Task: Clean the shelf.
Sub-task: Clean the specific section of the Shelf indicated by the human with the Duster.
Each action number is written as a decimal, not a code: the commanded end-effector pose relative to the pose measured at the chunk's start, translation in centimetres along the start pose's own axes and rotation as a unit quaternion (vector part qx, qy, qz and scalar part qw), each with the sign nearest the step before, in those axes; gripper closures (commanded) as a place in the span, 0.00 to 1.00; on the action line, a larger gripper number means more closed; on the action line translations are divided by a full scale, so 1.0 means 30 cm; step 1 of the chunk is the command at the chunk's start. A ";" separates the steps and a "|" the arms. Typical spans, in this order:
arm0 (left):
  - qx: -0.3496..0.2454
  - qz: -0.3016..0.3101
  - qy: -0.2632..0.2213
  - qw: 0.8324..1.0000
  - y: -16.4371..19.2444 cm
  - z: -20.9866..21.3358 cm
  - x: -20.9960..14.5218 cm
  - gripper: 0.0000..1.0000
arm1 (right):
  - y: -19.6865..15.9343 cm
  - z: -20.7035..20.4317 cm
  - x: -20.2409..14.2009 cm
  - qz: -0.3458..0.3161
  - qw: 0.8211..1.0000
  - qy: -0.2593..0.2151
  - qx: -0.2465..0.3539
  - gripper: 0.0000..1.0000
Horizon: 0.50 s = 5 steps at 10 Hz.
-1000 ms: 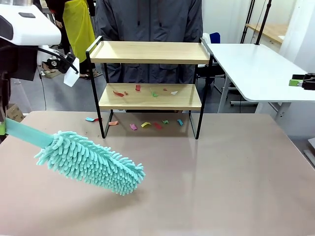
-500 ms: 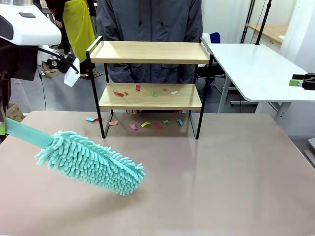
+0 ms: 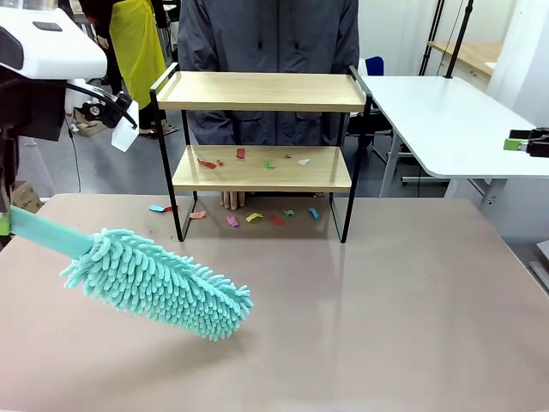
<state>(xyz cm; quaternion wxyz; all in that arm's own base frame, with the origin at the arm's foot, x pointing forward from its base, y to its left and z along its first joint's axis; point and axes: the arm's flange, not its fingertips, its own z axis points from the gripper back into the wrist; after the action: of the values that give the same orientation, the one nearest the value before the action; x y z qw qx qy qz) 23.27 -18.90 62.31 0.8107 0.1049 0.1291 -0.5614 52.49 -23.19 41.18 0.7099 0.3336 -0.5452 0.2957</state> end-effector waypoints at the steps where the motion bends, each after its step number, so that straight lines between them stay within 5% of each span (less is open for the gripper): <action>1: -0.001 0.006 -0.002 1.000 -0.011 0.004 0.002 0.87 | 0.008 -0.003 0.006 0.002 1.000 0.004 0.001 0.00; 5: -0.001 0.006 -0.002 1.000 -0.011 0.004 0.002 0.87 | 0.008 -0.003 0.006 0.002 1.000 0.004 0.001 0.00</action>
<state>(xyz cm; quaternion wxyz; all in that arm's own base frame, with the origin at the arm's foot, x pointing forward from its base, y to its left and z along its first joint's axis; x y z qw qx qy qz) 23.27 -18.90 62.31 0.8107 0.1049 0.1292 -0.5614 52.49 -23.19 41.18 0.7099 0.3336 -0.5452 0.2957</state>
